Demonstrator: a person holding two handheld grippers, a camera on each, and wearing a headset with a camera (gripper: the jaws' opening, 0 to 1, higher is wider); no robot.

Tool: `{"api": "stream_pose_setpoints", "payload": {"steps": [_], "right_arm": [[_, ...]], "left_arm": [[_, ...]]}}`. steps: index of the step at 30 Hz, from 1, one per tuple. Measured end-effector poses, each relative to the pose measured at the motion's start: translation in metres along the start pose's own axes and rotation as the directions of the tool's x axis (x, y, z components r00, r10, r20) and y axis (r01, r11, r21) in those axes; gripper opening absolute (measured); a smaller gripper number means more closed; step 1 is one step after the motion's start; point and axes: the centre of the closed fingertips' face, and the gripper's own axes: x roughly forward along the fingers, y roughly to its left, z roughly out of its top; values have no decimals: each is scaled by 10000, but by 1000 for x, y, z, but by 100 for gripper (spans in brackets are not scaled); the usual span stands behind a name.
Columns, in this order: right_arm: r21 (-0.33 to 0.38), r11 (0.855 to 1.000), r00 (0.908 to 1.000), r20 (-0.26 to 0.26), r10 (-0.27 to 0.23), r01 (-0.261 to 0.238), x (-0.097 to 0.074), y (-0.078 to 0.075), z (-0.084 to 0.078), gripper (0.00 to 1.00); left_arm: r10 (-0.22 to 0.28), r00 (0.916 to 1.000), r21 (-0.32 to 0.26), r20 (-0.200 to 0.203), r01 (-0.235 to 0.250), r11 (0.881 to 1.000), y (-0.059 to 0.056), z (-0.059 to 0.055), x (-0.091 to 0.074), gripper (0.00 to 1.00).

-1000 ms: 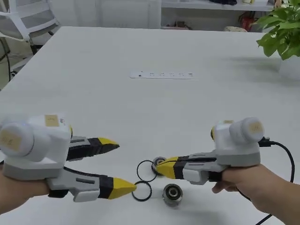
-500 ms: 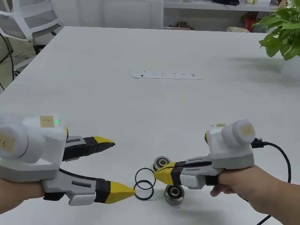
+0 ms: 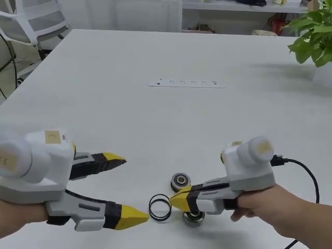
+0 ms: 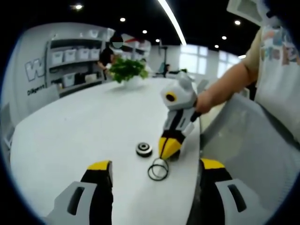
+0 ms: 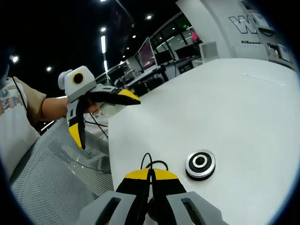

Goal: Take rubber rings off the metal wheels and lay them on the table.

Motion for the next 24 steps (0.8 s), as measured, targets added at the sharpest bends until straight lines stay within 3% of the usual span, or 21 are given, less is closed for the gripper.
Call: {"api": "stream_pose_setpoints", "payload": {"steps": [24], "right_arm": [[-310,9988,9981,-494,-382,367,7,-11,-9,0]], "left_arm": [[-7,9998,31,-200,7,10000,1,-6,1,77]]}}
